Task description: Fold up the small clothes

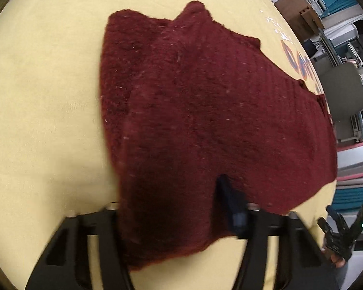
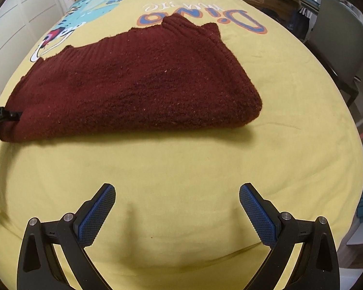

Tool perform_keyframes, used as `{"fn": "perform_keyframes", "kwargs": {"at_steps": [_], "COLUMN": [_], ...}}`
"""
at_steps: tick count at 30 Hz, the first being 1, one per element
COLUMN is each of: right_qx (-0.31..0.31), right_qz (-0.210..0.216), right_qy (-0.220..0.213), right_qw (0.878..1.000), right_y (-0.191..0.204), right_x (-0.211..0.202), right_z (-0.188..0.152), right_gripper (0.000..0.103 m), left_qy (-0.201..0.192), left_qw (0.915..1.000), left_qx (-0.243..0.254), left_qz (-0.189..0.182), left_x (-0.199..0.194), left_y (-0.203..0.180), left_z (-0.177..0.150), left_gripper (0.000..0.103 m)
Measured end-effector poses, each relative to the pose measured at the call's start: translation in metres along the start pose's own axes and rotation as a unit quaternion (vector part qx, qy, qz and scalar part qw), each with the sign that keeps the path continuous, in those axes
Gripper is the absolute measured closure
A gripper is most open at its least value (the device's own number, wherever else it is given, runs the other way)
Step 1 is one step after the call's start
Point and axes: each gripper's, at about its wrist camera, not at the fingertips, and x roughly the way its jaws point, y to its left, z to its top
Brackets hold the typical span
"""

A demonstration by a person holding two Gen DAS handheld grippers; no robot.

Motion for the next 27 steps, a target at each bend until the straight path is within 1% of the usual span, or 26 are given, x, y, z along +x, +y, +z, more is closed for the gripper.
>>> {"fn": "perform_keyframes", "kwargs": {"at_steps": [2,4,6,8,13,16,18,20,21,23,25,27], "right_qx": [0.002,0.002,0.006,0.011,0.024,0.043,0.055,0.064,0.067,0.073,0.077,0.080], "right_qz": [0.003,0.007,0.010,0.014,0.013,0.019,0.024,0.023,0.023,0.018,0.011,-0.005], "right_qy": [-0.003,-0.004,-0.010,-0.014,-0.036,-0.050,-0.055,-0.060,-0.062,-0.068,-0.069,-0.054], "right_qw": [1.000,1.000,1.000,1.000,0.999,0.998,0.997,0.996,0.996,0.995,0.995,0.995], "right_y": [-0.001,-0.002,-0.005,-0.009,-0.024,-0.039,-0.049,-0.061,-0.067,-0.080,-0.094,-0.108], "right_x": [0.000,-0.001,-0.003,-0.004,-0.014,-0.020,-0.022,-0.025,-0.027,-0.031,-0.034,-0.030], "right_z": [0.002,0.004,0.007,0.012,0.022,0.026,0.026,0.026,0.026,0.027,0.030,0.033], "right_gripper": [0.001,0.001,0.001,0.001,0.001,0.001,0.001,0.001,0.001,0.001,0.001,0.001], "left_qy": [0.006,0.010,0.002,-0.006,-0.028,-0.043,-0.045,-0.045,-0.047,-0.053,-0.050,-0.039], "left_qw": [0.9999,0.9996,0.9999,1.0000,0.9995,0.9981,0.9970,0.9960,0.9948,0.9928,0.9896,0.9857], "left_qx": [-0.011,-0.025,-0.014,-0.001,0.011,0.045,0.063,0.077,0.090,0.108,0.134,0.163], "left_qz": [-0.004,0.001,0.004,0.006,-0.011,-0.001,0.001,-0.002,0.000,0.006,0.011,0.021], "left_x": [-0.008,-0.021,-0.036,-0.050,-0.079,-0.090,-0.094,-0.092,-0.088,-0.082,-0.059,-0.032], "left_y": [-0.001,-0.006,-0.018,-0.034,-0.085,-0.126,-0.147,-0.174,-0.194,-0.221,-0.259,-0.292], "left_z": [0.001,0.003,0.006,0.008,0.018,0.025,0.028,0.035,0.040,0.044,0.047,0.045], "left_gripper": [0.071,0.072,0.073,0.074,0.074,0.074,0.075,0.075,0.075,0.076,0.076,0.076]}}
